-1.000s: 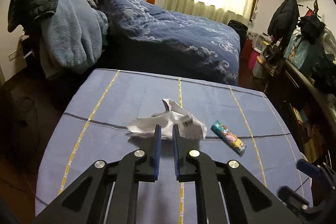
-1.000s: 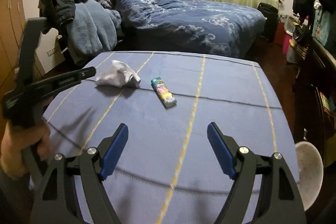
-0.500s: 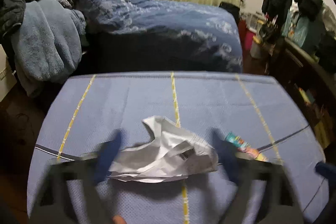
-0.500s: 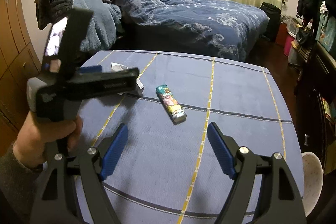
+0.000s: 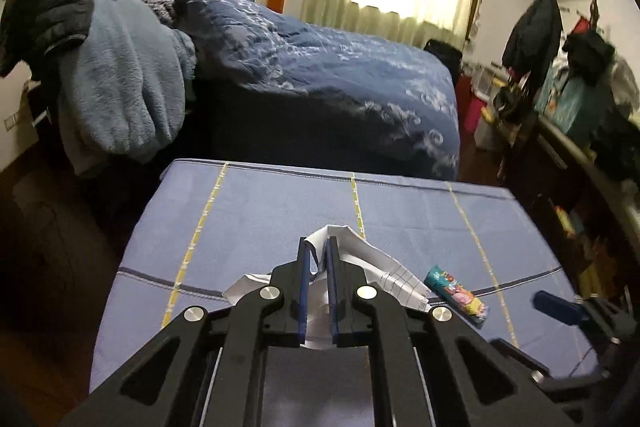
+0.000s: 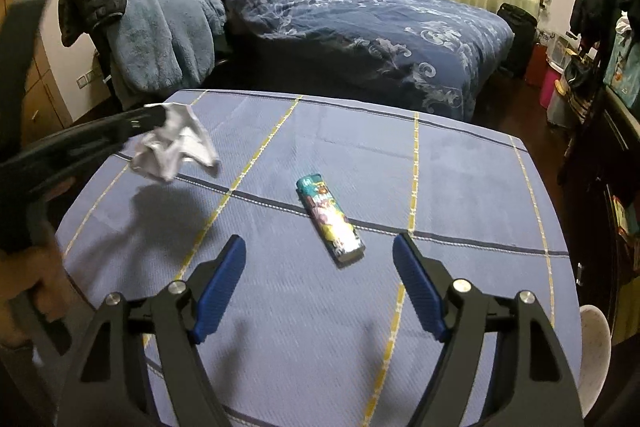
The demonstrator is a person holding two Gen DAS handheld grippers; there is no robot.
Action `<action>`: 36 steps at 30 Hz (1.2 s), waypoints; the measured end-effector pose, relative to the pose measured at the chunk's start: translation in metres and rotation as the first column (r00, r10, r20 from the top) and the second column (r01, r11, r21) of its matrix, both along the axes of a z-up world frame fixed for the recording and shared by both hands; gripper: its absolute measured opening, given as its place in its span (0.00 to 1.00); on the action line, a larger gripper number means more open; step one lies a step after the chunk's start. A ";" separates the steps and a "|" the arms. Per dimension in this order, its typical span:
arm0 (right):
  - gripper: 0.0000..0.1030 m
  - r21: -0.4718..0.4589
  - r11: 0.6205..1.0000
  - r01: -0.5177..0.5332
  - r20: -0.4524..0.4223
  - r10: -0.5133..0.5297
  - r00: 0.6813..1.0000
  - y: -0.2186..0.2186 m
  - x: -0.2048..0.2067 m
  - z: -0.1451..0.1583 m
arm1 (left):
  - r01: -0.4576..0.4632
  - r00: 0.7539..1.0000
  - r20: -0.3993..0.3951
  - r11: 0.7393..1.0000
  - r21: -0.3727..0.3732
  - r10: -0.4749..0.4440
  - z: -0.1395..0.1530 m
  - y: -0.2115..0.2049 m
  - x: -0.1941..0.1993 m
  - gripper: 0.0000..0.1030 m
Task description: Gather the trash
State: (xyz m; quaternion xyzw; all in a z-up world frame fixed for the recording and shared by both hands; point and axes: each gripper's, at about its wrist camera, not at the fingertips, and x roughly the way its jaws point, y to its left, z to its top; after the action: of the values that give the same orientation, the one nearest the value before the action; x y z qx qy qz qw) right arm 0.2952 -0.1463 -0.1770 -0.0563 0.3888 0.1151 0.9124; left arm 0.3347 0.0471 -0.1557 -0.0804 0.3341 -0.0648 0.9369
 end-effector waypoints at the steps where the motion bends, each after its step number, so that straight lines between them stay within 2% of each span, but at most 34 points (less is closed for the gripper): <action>1: 0.72 0.002 1.000 0.001 0.001 -0.001 1.000 0.001 0.003 0.000 | -0.002 1.000 0.005 1.000 -0.013 0.002 0.002 0.004 -0.003 0.08; 7: 0.72 -0.050 0.999 0.017 -0.001 -0.017 1.000 0.009 0.026 -0.009 | -0.031 0.999 0.035 0.996 -0.085 0.034 0.010 0.024 -0.022 0.08; 10: 0.66 -0.074 0.997 0.021 -0.037 -0.024 0.999 0.012 0.043 -0.021 | -0.045 0.998 0.040 0.994 -0.095 0.049 0.012 0.030 -0.026 0.09; 13: 0.57 -0.081 0.996 0.033 -0.090 -0.040 0.995 0.012 0.058 -0.034 | -0.067 0.996 0.047 0.994 -0.082 0.071 0.013 0.034 -0.029 0.09; 16: 0.44 -0.054 0.998 0.024 -0.119 -0.030 0.992 0.010 0.061 -0.040 | -0.069 0.997 0.042 0.995 -0.075 0.072 0.011 0.035 -0.030 0.09; 18: 0.24 -0.034 0.999 0.003 -0.132 -0.008 0.991 0.011 0.059 -0.039 | -0.067 0.997 0.032 0.995 -0.072 0.070 0.009 0.034 -0.029 0.09; 23: 0.23 -0.024 1.000 -0.011 -0.121 0.008 0.993 0.009 0.041 -0.035 | -0.066 0.997 0.027 0.996 -0.060 0.067 0.008 0.029 -0.034 0.09; 26: 0.23 0.005 1.000 0.002 -0.108 -0.001 0.994 0.000 0.025 -0.029 | -0.068 0.997 0.029 0.997 -0.035 0.069 0.010 0.022 -0.040 0.09; 36: 0.23 0.078 0.996 0.037 -0.064 -0.032 0.997 -0.043 -0.033 -0.010 | -0.039 0.999 0.000 0.999 -0.017 0.039 0.009 -0.007 -0.060 0.10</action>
State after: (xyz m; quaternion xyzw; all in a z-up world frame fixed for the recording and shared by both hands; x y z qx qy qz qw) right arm 0.2624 -0.1894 -0.1873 -0.0098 0.4133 0.1163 0.9031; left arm 0.2746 0.0399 -0.1470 -0.0947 0.3316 -0.0492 0.9374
